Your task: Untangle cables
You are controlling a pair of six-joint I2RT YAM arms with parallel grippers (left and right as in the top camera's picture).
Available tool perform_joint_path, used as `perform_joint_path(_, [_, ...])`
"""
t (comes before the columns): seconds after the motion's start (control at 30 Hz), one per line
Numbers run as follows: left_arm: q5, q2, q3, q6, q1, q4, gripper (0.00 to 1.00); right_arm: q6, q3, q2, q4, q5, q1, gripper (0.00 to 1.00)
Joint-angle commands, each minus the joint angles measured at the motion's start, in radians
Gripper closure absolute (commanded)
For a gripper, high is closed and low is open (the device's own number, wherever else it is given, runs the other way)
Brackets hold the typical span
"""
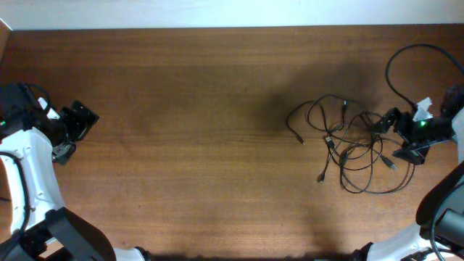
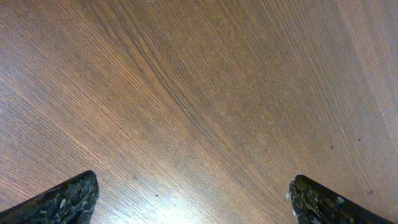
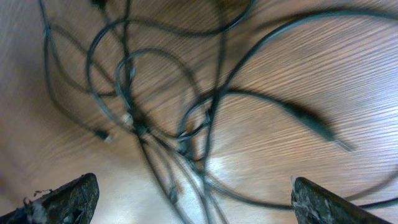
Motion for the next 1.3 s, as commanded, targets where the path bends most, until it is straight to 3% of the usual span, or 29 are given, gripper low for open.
perform_joint_path(0.0, [0.007, -0.002, 0.018, -0.013, 0.007, 0.001, 0.01, 0.004, -0.03, 0.005, 0.002, -0.052, 0.095, 0.01])
perform_joint_path(0.27, [0.007, -0.002, 0.018, -0.013, 0.007, 0.001, 0.01, 0.008, -0.203, 0.005, 0.204, -0.026, 0.39, 0.01])
perform_joint_path(0.4, [0.007, -0.002, 0.018, -0.013, 0.007, 0.001, 0.01, 0.008, -0.147, -0.002, 0.168, 0.005, 0.389, 0.01])
perform_joint_path(0.5, [0.007, -0.002, 0.018, -0.013, 0.007, 0.001, 0.01, 0.004, 0.034, -0.015, 0.026, 0.129, 0.378, 0.01])
perform_joint_path(0.67, [0.007, -0.002, 0.018, -0.013, 0.007, 0.001, 0.01, 0.004, 0.088, -0.014, 0.078, 0.433, 0.378, 0.01])
perform_joint_path(1.27, [0.007, -0.002, 0.018, -0.013, 0.007, 0.001, 0.01, 0.004, 0.088, -0.014, 0.08, 0.439, 0.379, 0.01])
